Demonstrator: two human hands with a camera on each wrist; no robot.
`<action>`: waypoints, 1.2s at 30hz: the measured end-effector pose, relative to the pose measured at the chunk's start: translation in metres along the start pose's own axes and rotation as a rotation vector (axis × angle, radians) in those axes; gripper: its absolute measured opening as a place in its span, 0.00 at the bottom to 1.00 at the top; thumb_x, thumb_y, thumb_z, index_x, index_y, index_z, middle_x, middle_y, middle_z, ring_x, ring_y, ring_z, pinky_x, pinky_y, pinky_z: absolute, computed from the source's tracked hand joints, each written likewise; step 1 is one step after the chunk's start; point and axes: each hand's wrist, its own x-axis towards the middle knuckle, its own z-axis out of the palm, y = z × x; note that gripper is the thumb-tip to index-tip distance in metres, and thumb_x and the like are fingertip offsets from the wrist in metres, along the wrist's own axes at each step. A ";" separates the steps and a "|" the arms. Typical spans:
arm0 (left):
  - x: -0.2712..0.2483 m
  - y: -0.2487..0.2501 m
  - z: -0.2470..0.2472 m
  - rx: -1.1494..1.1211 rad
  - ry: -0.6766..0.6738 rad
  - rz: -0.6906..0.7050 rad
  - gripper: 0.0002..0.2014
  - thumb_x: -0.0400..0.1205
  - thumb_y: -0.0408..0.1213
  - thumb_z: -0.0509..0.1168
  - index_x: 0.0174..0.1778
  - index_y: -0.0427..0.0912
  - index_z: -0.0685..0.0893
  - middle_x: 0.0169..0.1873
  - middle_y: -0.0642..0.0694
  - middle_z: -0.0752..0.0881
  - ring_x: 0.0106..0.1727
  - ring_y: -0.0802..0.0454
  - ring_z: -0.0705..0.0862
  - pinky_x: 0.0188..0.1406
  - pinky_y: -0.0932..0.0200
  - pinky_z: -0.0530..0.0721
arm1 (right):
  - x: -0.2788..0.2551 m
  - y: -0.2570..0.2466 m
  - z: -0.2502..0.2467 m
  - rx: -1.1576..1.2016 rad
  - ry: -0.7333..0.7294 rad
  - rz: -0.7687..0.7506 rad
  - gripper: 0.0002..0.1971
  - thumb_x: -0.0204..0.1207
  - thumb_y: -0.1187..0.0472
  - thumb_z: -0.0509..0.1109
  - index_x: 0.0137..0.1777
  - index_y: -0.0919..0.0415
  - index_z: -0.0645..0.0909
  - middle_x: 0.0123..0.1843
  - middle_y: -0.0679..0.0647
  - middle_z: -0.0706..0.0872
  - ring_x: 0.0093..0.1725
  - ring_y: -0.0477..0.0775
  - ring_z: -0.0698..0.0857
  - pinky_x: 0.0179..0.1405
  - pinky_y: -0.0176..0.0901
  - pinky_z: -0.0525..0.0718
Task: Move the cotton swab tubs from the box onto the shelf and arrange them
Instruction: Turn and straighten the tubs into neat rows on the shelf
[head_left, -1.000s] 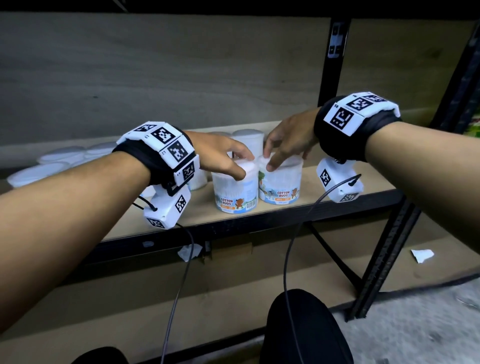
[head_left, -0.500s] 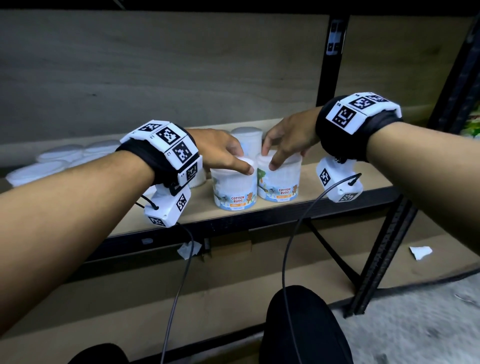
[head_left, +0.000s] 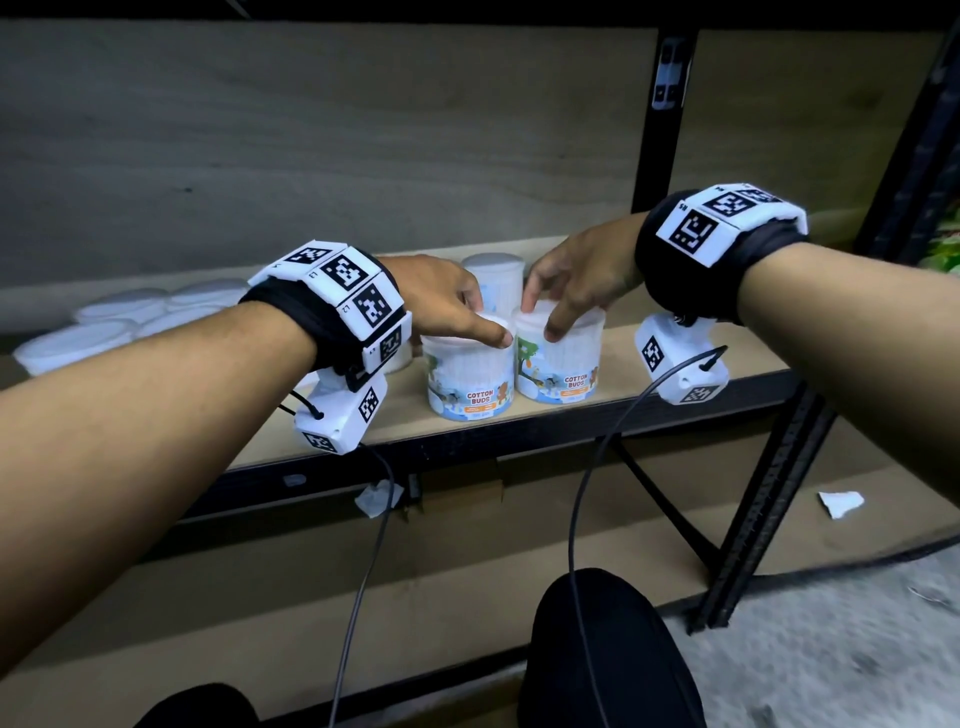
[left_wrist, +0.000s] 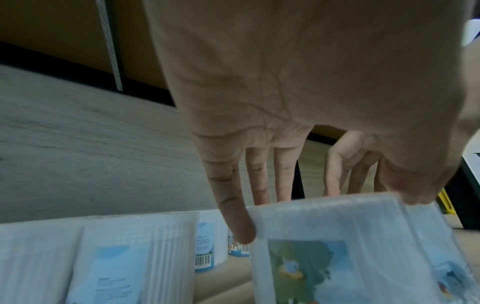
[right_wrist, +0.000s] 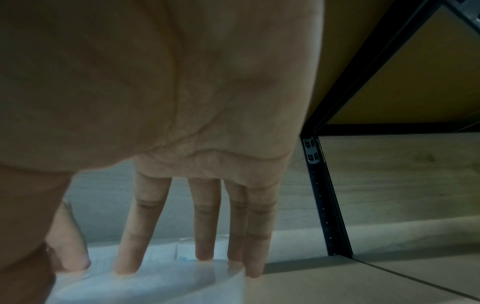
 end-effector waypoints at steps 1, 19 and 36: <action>-0.001 0.001 0.000 0.012 0.005 0.002 0.34 0.69 0.72 0.67 0.64 0.55 0.81 0.61 0.53 0.82 0.47 0.50 0.88 0.51 0.55 0.88 | 0.000 0.000 0.000 -0.003 -0.001 0.002 0.21 0.71 0.52 0.81 0.63 0.42 0.83 0.61 0.47 0.84 0.59 0.50 0.83 0.50 0.41 0.84; -0.040 -0.113 -0.023 0.105 0.105 -0.060 0.32 0.78 0.65 0.65 0.76 0.52 0.75 0.72 0.52 0.79 0.67 0.49 0.80 0.69 0.57 0.74 | 0.047 -0.099 -0.008 0.019 0.022 -0.079 0.26 0.74 0.39 0.75 0.71 0.46 0.79 0.65 0.50 0.80 0.61 0.58 0.83 0.58 0.53 0.88; -0.028 -0.169 -0.005 0.163 0.138 -0.125 0.31 0.79 0.58 0.67 0.77 0.52 0.73 0.74 0.48 0.75 0.72 0.46 0.76 0.72 0.53 0.74 | 0.094 -0.178 0.012 -0.217 -0.020 -0.134 0.31 0.80 0.49 0.72 0.82 0.49 0.68 0.80 0.53 0.70 0.75 0.58 0.74 0.63 0.47 0.79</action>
